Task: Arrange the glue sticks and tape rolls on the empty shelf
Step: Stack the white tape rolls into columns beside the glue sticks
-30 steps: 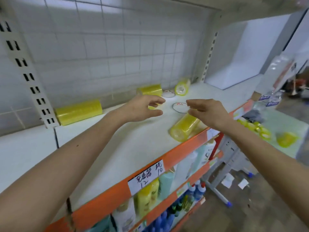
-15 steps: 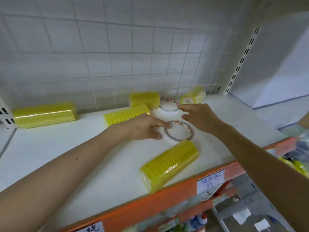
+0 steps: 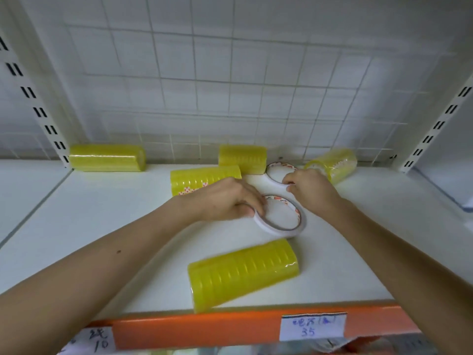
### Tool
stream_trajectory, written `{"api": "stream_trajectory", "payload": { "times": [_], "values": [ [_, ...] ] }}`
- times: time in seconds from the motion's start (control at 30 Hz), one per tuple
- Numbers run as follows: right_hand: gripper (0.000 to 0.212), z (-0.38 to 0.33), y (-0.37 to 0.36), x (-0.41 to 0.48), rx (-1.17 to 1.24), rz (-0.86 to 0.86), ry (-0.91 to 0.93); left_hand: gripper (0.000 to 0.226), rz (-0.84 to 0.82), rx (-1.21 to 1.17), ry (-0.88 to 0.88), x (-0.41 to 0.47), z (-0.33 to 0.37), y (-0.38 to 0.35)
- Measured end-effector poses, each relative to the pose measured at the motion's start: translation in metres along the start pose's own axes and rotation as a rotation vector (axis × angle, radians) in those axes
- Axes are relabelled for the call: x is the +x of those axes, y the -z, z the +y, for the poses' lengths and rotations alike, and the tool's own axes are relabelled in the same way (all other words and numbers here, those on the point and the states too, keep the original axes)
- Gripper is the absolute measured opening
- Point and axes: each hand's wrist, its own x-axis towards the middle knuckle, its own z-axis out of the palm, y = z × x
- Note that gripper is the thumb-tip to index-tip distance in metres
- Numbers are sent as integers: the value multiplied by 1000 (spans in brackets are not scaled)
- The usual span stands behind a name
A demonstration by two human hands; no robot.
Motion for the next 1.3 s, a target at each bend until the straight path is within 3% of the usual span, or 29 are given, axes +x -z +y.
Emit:
{"api": "stream_trajectory", "payload": {
  "times": [0.1, 0.23, 0.47, 0.73, 1.03, 1.3],
  "values": [
    [16, 1, 2, -5, 25, 93, -18, 15, 73, 49, -6, -1, 1, 4],
    [19, 2, 14, -19, 230, 201, -68, 14, 172, 80, 7, -3, 3, 14],
    [18, -42, 60, -45, 401, 419, 24, 16, 377, 149, 64, -45, 8, 48],
    [21, -203, 71, -42, 455, 340, 208, 19, 498, 292, 232, -212, 17, 104],
    [22, -440, 56, -61, 482, 255, 449, 18, 527, 496, 578, -471, 41, 164],
    [20, -595, 54, -50, 552, 150, 610, 17, 638, 566, 776, -617, 49, 200]
  ]
}}
